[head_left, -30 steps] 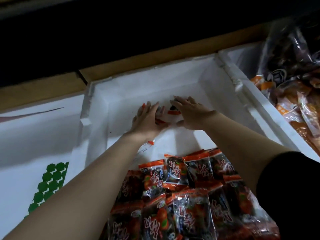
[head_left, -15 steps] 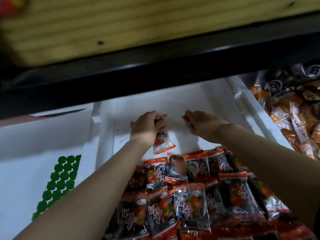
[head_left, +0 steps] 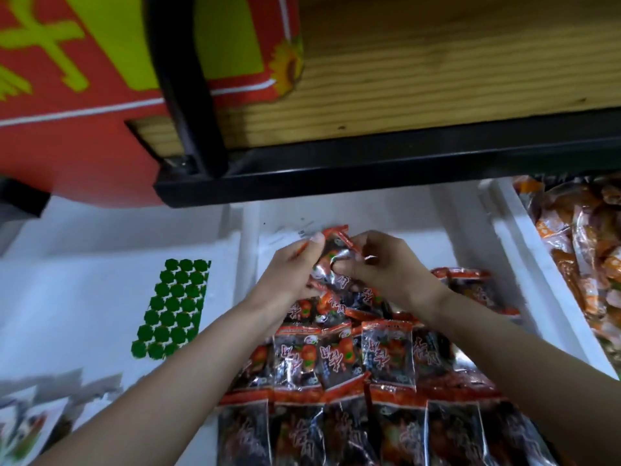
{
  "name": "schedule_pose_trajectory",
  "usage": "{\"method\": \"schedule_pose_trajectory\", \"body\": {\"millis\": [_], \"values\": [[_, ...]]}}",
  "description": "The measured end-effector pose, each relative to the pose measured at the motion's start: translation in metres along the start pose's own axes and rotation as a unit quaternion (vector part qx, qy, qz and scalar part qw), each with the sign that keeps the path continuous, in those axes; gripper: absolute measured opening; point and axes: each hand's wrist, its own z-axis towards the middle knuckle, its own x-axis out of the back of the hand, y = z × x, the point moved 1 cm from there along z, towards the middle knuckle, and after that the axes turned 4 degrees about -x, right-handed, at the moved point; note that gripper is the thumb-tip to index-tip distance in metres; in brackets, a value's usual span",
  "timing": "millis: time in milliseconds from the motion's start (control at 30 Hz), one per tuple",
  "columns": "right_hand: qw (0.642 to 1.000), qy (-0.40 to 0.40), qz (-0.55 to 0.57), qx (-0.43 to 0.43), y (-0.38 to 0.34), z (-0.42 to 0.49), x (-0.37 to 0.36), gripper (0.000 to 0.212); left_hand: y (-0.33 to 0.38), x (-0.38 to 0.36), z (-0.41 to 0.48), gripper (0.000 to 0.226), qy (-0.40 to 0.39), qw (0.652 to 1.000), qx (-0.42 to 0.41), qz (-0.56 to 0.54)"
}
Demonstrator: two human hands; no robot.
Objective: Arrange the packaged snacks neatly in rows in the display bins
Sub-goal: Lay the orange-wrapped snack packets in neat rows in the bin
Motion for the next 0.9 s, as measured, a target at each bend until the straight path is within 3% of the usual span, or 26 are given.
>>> {"method": "schedule_pose_trajectory", "body": {"millis": [100, 233, 300, 367, 433, 567, 633, 733, 900], "values": [[0.999, -0.008, -0.04, -0.015, 0.003, -0.001, -0.016, 0.022, -0.004, 0.016, -0.017, 0.021, -0.011, 1.0, 0.02, 0.008], [0.991, -0.114, 0.051, -0.038, -0.004, -0.002, -0.033, 0.01, -0.008, 0.041, -0.031, 0.031, 0.024, 0.999, 0.021, 0.017], [0.993, -0.109, 0.045, -0.031, -0.005, 0.006, -0.035, 0.013, -0.011, 0.052, -0.034, 0.037, 0.059, 0.998, 0.019, 0.014], [0.998, -0.017, -0.058, 0.0, 0.004, 0.027, -0.031, 0.021, -0.015, 0.062, -0.035, 0.037, 0.092, 0.996, 0.018, 0.005], [0.981, 0.067, -0.181, -0.003, 0.018, 0.053, -0.024, 0.033, -0.017, 0.068, -0.034, 0.026, 0.119, 0.993, 0.012, -0.015], [0.91, 0.058, -0.4, -0.089, 0.036, 0.084, -0.02, 0.047, -0.023, 0.079, -0.027, 0.02, 0.161, 0.986, 0.009, -0.043], [0.911, 0.072, -0.393, -0.102, 0.043, 0.095, -0.022, 0.057, -0.025, 0.082, -0.023, 0.024, 0.173, 0.983, 0.009, -0.056], [0.946, 0.073, -0.29, -0.122, 0.047, 0.109, -0.027, 0.064, -0.029, 0.085, -0.019, 0.023, 0.181, 0.982, 0.006, -0.062], [0.963, 0.058, -0.256, -0.068, 0.033, 0.107, -0.04, 0.036, -0.029, 0.088, -0.015, 0.023, 0.197, 0.978, 0.002, -0.071]]}}
